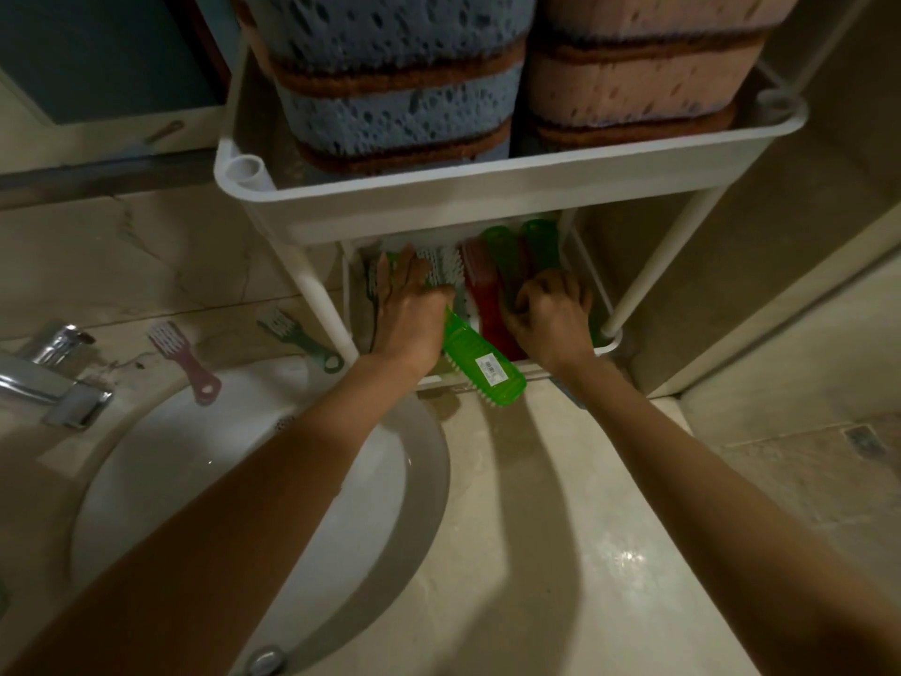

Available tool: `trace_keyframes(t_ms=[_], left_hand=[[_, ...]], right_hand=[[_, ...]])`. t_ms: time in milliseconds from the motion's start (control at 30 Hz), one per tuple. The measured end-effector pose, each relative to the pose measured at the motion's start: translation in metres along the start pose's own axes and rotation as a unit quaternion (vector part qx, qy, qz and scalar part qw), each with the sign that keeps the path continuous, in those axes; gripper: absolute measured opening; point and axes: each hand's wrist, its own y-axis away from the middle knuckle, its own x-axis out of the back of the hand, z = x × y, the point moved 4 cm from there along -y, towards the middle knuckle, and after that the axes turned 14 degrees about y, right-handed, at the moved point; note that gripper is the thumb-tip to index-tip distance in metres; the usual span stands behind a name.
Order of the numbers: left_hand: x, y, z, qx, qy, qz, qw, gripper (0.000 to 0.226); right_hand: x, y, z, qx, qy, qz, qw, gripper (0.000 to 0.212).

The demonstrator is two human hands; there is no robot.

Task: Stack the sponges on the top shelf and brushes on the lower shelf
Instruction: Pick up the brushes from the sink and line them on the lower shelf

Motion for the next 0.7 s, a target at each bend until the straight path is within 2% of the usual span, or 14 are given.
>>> trace_keyframes(t_ms=[233,367,700], left_hand=[[-0.002,0.0,0.0,-0.004,-0.003,-0.001,1.0,0.031],[0.0,0.001,0.001,-0.009,-0.002,0.007,1.0,0.03],[0.0,-0.007,-0.006,0.003,-0.003,-0.006,1.0,0.03]], right_hand=[[0.006,-0.013,-0.004,-0.012,0.036,-0.057,0.998,0.041],[0.008,-0.016,-0.008,-0.025,0.052,-0.06,0.997,0.053],[0.012,-0.014,-0.006,-0.052,0.051,-0.035,0.997,0.039]])
